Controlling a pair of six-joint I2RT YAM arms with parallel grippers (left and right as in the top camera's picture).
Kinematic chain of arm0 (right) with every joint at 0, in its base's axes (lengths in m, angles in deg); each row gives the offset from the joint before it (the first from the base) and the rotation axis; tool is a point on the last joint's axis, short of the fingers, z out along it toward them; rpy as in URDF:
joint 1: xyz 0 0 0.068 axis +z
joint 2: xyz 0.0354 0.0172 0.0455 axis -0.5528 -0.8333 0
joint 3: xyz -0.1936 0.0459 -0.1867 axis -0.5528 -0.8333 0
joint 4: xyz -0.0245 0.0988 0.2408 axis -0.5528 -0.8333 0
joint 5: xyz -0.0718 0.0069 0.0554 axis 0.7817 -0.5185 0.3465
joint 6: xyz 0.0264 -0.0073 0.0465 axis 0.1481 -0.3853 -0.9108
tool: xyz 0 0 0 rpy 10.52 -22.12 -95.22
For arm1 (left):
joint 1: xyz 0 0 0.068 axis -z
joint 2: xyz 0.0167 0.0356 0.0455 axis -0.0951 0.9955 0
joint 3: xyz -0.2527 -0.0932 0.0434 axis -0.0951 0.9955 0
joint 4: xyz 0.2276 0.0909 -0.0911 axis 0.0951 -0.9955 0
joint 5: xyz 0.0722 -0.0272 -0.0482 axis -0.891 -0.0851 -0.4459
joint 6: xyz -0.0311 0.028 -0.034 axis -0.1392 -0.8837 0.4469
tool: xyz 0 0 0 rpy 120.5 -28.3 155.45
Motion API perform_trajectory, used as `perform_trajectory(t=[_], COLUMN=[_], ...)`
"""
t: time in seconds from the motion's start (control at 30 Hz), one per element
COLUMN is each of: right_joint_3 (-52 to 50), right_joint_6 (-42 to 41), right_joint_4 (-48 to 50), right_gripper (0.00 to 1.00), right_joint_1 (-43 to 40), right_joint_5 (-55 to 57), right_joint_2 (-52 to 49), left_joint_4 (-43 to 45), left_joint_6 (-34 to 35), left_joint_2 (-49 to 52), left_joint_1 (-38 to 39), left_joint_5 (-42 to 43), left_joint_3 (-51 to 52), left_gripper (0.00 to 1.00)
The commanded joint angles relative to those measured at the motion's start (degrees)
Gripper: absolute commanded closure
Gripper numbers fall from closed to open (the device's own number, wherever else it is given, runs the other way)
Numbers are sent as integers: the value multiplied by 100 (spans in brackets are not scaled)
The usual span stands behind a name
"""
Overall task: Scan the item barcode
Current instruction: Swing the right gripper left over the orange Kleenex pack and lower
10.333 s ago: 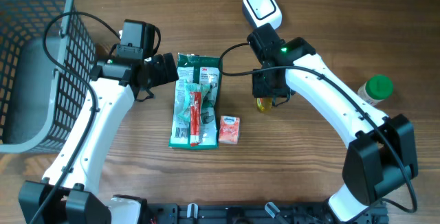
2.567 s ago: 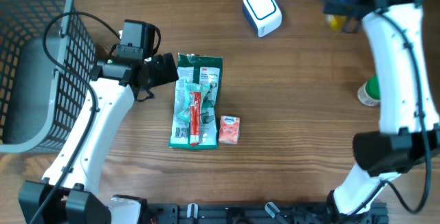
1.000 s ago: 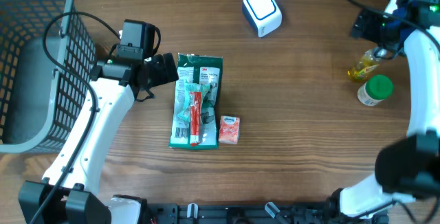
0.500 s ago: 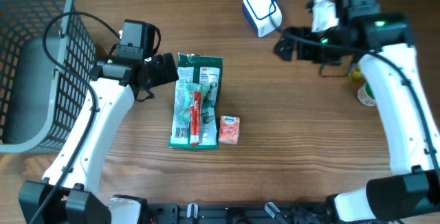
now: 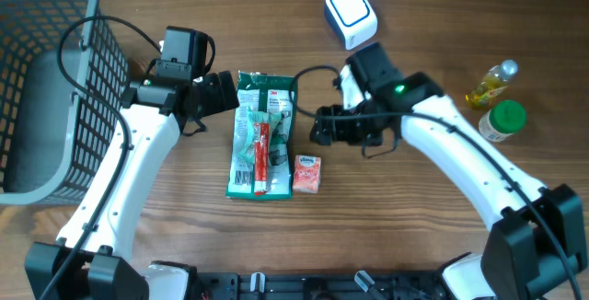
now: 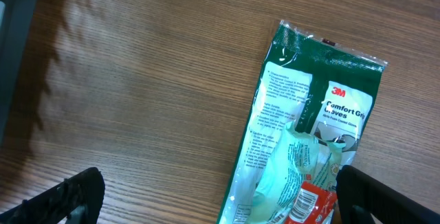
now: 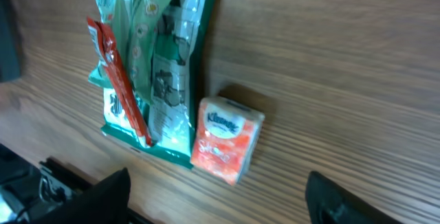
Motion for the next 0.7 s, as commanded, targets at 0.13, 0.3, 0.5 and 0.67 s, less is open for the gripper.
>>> perform_trajectory(t=[0.13, 0.3, 0.5, 0.67], right_joint_3=[-629, -881, -1152, -1246], right_joint_6=[-1097, -1438, -2094, -2127], right_joint_4=[472, 525, 732, 831], right_gripper=[35, 47, 55, 55], right_joint_1=[531, 758, 791, 791], right_joint_5=[531, 686, 680, 612], right_joint_2=[-55, -55, -55, -55], left_joint_4=[-7, -7, -7, -7], left_joint_6=[-70, -70, -70, -70], left_joint_2=[-48, -48, -48, -48], left_joint_1=[-26, -26, -26, -26], left_joint_5=[-52, -52, -52, -52], left_joint_3=[-90, -90, -90, -90], left_gripper=[0, 0, 0, 0])
